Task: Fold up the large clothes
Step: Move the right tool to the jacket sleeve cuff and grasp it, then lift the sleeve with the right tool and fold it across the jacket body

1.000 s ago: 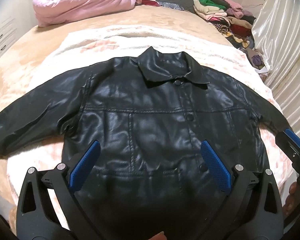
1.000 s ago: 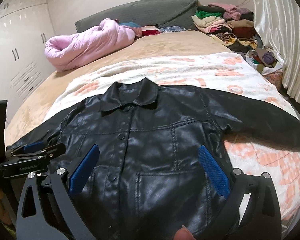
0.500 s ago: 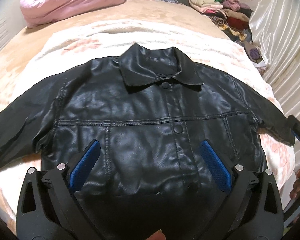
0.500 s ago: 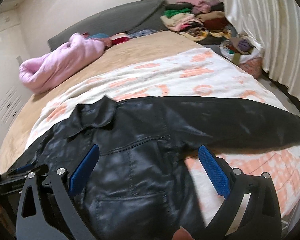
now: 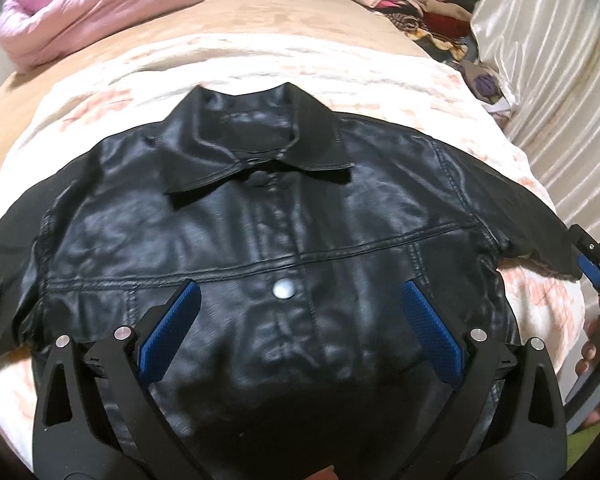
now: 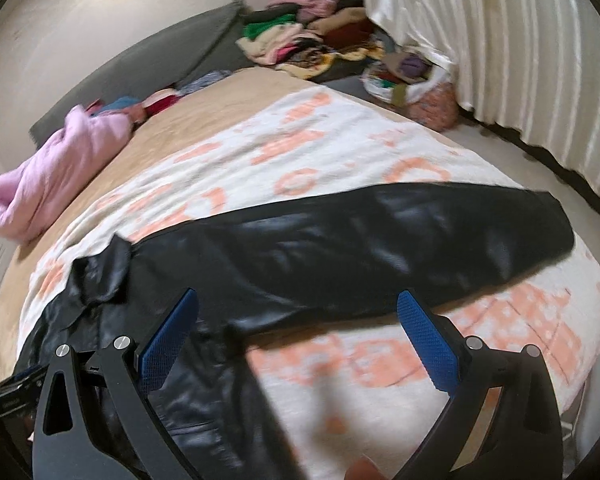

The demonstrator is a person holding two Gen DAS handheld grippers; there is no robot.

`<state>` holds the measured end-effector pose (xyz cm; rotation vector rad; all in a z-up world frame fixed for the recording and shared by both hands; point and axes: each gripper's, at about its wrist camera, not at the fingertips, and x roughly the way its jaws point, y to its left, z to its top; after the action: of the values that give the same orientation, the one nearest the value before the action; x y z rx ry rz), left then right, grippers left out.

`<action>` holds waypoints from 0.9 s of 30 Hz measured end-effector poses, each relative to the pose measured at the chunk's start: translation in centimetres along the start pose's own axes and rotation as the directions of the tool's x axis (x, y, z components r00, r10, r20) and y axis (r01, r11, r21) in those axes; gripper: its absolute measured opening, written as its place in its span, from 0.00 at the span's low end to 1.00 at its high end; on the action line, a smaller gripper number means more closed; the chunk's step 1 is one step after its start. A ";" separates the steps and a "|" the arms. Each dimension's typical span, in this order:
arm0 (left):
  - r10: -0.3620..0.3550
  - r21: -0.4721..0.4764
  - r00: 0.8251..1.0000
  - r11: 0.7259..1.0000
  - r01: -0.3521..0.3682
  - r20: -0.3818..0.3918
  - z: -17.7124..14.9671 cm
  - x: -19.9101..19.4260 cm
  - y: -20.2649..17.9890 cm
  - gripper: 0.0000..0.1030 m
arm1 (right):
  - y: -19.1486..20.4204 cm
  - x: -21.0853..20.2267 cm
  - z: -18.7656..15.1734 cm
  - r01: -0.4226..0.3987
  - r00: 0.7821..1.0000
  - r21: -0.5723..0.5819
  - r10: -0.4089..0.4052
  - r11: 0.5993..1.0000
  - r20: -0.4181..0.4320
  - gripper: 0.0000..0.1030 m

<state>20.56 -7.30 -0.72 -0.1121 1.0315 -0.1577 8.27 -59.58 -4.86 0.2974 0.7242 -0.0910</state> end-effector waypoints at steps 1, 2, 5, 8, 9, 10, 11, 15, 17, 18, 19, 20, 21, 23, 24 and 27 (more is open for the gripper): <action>-0.005 0.006 1.000 1.000 0.005 -0.002 0.1 0.3 -0.4 0.91 | -0.6 0.1 0.1 0.005 1.000 0.014 -0.005 1.000 0.001 0.96; -0.014 0.012 1.000 1.000 0.014 -0.004 0.2 0.6 -0.7 0.91 | -1.3 0.3 0.1 0.016 1.000 0.033 -0.016 0.999 0.000 0.96; -0.016 0.025 1.000 1.000 0.017 -0.021 0.3 1.7 -1.6 0.91 | -3.9 0.9 0.2 0.048 0.999 0.104 -0.048 0.993 -0.003 0.96; -0.017 0.035 0.999 0.999 0.018 -0.031 0.4 2.5 -2.4 0.91 | -7.1 1.6 0.4 0.075 0.997 0.202 -0.074 0.976 -0.014 0.96; -0.019 0.041 0.999 0.999 0.020 -0.034 0.5 2.7 -2.6 0.91 | -8.4 1.9 0.3 0.082 0.997 0.244 -0.079 0.966 -0.022 0.96; -0.025 0.050 0.999 0.998 0.027 -0.034 0.5 3.0 -3.0 0.91 | -9.3 2.2 0.3 0.089 0.996 0.275 -0.086 0.957 -0.026 0.96; -0.027 0.058 0.999 0.998 0.029 -0.034 0.5 3.2 -3.2 0.91 | -10.2 2.4 0.3 0.094 0.996 0.303 -0.090 0.948 -0.026 0.96; -0.014 0.070 0.999 0.997 0.018 -0.050 0.8 4.3 -3.7 0.91 | -14.0 3.6 0.1 0.115 0.993 0.420 -0.107 0.900 -0.044 0.96; -0.016 0.074 0.998 0.997 0.020 -0.053 1.0 4.6 -3.9 0.91 | -15.3 4.2 0.3 0.130 0.991 0.447 -0.121 0.885 -0.048 0.96; -0.017 0.075 0.998 0.997 0.021 -0.053 1.1 4.7 -4.0 0.91 | -16.2 4.6 0.5 0.145 0.989 0.466 -0.135 0.873 -0.055 0.96; -0.018 0.075 0.998 0.997 0.022 -0.053 1.2 4.9 -4.1 0.91 | -16.9 4.9 0.6 0.149 0.989 0.481 -0.138 0.864 -0.059 0.96; -0.018 0.080 0.998 0.997 0.022 -0.052 1.4 5.1 -4.2 0.91 | -17.8 5.4 0.7 0.159 0.987 0.499 -0.147 0.852 -0.065 0.96; -0.010 0.083 0.999 0.996 0.014 -0.049 1.6 5.3 -4.3 0.91 | -18.3 5.8 0.8 0.165 0.986 0.511 -0.151 0.843 -0.070 0.96; 0.012 0.090 0.999 0.996 -0.008 -0.040 2.1 5.6 -4.4 0.91 | -19.6 6.6 0.9 0.158 0.987 0.550 -0.135 0.820 -0.082 0.96; 0.017 0.091 0.999 0.996 -0.013 -0.038 2.2 5.7 -4.4 0.91 | -20.3 7.0 1.0 0.137 0.991 0.575 -0.114 0.807 -0.076 0.96; 0.024 0.084 0.999 0.996 -0.020 -0.044 2.7 6.2 -4.2 0.91 | -21.4 7.4 1.6 0.088 0.995 0.597 -0.094 0.797 -0.021 0.94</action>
<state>25.65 -12.46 -3.88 -0.0213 1.0691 -0.1843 10.89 -80.32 -13.68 0.8715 0.6855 -0.4206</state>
